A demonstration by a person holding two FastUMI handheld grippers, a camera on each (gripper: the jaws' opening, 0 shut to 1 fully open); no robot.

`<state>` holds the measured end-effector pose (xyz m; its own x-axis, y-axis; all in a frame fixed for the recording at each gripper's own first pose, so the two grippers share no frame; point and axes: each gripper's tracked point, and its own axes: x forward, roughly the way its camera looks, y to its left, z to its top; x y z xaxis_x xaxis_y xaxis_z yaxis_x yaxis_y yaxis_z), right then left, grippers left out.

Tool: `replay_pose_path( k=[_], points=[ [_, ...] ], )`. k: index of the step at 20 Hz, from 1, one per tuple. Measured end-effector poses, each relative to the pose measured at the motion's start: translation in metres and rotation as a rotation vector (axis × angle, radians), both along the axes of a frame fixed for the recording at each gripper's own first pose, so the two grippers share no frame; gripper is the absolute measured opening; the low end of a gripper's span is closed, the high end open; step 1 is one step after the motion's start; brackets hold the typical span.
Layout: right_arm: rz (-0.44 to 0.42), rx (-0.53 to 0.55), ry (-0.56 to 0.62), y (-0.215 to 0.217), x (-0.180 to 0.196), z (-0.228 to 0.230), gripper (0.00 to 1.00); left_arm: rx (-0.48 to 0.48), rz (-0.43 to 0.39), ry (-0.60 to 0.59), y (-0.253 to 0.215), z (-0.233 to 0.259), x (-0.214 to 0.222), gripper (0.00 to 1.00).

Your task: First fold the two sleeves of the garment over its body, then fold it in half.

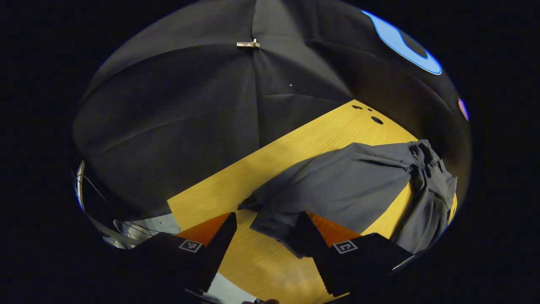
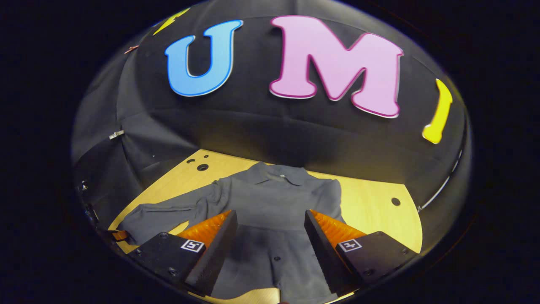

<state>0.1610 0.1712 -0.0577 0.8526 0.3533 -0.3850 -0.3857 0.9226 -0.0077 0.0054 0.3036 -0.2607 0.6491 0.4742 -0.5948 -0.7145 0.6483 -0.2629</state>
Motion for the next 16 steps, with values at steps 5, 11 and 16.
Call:
replay_pose_path(
  k=[5, 11, 16],
  points=[
    [-0.084, -0.002, -0.029, -0.056, -0.023, 0.007, 0.99, 0.05, -0.053, 0.045, 0.005, -0.002, 0.015, 0.97],
    [-0.157, 0.043, 0.007, -0.107, -0.044, -0.003, 0.98, 0.096, -0.176, 0.028, 0.001, 0.003, 0.032, 0.82],
    [-0.156, 0.02, 0.009, -0.147, -0.035, -0.011, 0.99, 0.091, -0.207, 0.004, -0.006, 0.007, 0.042, 0.26]
  ],
)
